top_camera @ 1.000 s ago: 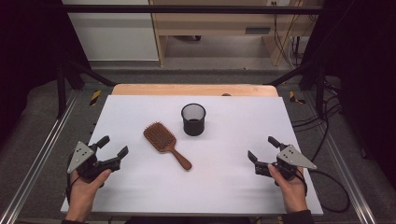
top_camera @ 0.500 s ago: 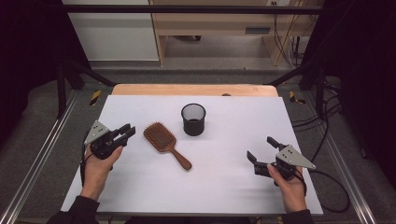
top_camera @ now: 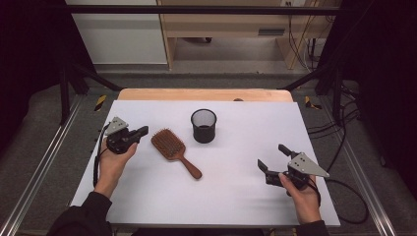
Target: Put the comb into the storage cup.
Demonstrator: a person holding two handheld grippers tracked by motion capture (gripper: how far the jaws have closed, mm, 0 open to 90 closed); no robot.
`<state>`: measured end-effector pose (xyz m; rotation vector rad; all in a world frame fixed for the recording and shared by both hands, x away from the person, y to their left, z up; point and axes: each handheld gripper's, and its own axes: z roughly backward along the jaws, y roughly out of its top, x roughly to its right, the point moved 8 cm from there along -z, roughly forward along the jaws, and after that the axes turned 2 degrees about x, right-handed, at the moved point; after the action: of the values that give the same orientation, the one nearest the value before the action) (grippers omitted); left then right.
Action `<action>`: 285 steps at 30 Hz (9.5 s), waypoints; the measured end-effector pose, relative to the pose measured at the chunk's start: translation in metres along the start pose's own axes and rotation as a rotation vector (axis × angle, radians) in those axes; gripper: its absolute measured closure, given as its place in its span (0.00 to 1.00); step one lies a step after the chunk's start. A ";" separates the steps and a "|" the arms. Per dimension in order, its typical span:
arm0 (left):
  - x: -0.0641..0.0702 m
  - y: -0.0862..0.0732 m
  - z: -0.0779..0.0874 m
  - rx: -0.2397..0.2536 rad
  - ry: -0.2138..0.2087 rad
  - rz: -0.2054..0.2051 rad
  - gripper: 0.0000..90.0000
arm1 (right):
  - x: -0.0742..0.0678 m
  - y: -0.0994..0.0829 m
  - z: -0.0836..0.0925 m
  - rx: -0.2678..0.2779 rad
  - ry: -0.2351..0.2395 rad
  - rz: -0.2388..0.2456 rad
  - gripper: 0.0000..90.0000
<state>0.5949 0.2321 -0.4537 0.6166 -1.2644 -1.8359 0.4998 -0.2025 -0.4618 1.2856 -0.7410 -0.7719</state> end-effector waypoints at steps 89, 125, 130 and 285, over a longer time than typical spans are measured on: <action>0.045 -0.035 -0.058 -0.218 -0.047 -0.066 1.00 | -0.005 -0.002 -0.001 -0.015 0.027 -0.026 0.10; 0.149 -0.041 -0.062 -0.234 -0.186 -0.095 1.00 | -0.015 -0.006 -0.003 -0.079 0.071 -0.060 0.09; 0.151 -0.042 -0.061 -0.230 -0.194 -0.085 1.00 | -0.018 -0.005 -0.003 -0.095 0.083 -0.064 0.08; 0.042 -0.047 0.084 0.145 0.147 -0.060 0.03 | -0.124 -0.053 -0.051 -1.030 0.299 0.171 0.76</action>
<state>0.4922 0.2501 -0.4638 0.8605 -1.2999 -1.7233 0.4697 -0.0774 -0.5273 0.3730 -0.1330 -0.6530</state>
